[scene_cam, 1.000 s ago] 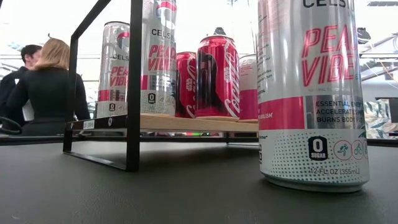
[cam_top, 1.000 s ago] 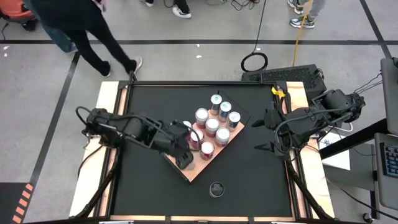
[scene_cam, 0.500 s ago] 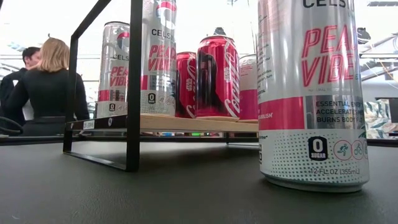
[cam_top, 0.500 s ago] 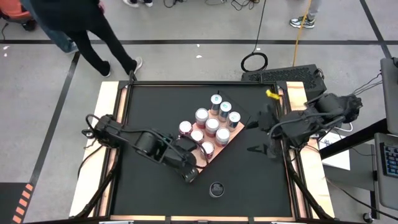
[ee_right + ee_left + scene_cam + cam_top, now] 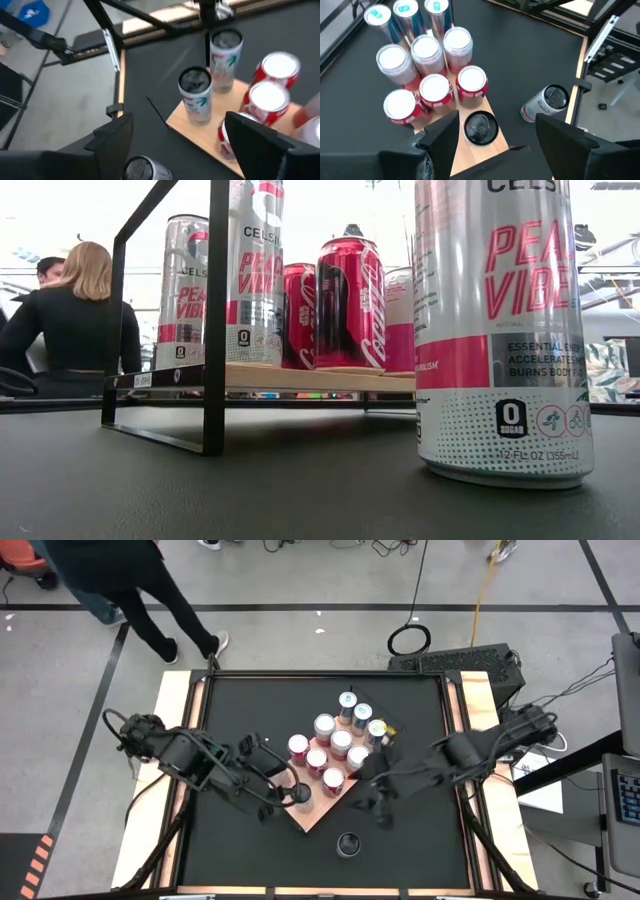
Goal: Place canned beverage on shelf
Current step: Put the right white pink soda can on the shelf aligned with the other white pink soda can
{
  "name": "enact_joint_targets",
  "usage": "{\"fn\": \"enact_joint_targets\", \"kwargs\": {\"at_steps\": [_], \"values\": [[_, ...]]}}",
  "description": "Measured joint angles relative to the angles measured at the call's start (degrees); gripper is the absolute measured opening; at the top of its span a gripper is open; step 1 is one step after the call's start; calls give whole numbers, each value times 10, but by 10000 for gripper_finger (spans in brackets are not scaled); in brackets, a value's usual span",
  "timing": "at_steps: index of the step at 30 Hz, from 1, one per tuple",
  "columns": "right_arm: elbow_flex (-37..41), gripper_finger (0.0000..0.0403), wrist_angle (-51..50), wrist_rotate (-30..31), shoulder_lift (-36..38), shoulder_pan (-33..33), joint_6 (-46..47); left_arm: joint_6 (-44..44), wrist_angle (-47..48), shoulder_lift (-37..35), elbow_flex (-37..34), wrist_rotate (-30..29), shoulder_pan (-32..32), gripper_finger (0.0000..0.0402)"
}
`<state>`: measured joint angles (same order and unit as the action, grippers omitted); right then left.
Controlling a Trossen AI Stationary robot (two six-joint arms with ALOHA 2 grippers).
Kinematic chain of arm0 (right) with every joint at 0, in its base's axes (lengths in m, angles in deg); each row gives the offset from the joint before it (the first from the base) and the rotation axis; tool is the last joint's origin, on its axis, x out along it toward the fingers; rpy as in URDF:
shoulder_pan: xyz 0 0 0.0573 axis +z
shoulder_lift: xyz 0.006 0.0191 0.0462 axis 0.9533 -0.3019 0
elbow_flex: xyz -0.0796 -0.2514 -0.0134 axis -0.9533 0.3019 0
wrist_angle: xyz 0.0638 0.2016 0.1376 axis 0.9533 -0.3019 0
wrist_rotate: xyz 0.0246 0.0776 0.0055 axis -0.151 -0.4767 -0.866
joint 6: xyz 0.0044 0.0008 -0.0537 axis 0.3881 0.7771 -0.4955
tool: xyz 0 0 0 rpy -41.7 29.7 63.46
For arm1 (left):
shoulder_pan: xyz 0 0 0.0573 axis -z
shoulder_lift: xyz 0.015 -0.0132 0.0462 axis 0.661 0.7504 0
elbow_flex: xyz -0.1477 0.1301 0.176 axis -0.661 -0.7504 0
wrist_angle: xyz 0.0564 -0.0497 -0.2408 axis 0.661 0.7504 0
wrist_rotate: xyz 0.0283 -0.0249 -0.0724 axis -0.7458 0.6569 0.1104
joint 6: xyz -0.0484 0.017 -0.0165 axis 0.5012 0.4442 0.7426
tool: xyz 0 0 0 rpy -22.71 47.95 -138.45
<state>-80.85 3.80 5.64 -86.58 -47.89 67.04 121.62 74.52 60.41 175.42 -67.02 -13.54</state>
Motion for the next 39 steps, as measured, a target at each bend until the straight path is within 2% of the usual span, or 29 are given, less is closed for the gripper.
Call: {"fn": "enact_joint_targets", "kwargs": {"at_steps": [9, 16, 22, 30, 39], "values": [[2, 256, 26, 0, -103, 6, 73, -63, -15, -9, -1, -5, 12, 256], [2, 219, 70, 0, -165, 7, 70, -62, -14, -8, -27, -26, 36, 256], [2, 187, 81, 1, -205, 9, 67, -11, -15, -8, -49, -33, 61, 250], [2, 149, 107, 33, -232, 10, 54, 86, 6, -8, -49, -95, 111, 210], [1, 134, 107, 34, -258, 5, 48, 117, 23, -8, -49, -103, 129, 179]]}}
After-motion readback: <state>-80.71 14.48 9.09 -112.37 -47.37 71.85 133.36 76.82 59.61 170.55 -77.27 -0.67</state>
